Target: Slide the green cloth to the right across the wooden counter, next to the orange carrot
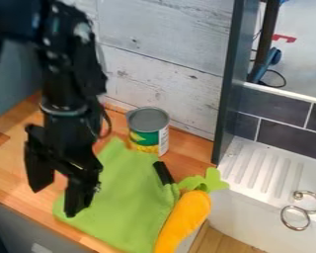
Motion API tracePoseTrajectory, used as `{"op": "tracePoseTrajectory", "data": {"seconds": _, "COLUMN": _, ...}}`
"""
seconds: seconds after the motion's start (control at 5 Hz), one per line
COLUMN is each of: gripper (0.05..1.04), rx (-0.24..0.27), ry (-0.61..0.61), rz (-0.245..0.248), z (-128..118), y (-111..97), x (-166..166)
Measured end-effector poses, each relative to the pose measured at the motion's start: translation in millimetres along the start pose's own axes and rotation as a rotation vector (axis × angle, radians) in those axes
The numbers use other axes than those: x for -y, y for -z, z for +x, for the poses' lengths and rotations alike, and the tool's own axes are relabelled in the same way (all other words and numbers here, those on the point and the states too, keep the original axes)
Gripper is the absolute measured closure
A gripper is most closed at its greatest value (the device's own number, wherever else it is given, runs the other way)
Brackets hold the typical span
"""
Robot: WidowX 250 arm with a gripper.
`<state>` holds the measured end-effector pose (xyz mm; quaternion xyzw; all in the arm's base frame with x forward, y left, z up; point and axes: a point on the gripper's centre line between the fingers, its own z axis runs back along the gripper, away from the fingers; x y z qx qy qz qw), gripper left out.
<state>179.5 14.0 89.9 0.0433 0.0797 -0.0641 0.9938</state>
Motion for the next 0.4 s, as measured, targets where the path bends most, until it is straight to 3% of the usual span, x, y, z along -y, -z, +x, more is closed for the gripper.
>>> {"op": "tracePoseTrajectory", "data": {"seconds": 0.2, "gripper": 0.083, "rx": 0.015, "ry": 0.008, "rz": -0.013, "z": -7.8, "y": -18.7, "x": 1.8}}
{"op": "tracePoseTrajectory", "data": {"seconds": 0.4, "gripper": 0.083, "rx": -0.007, "ry": 0.006, "rz": -0.026, "z": -9.4, "y": -30.5, "x": 3.4}}
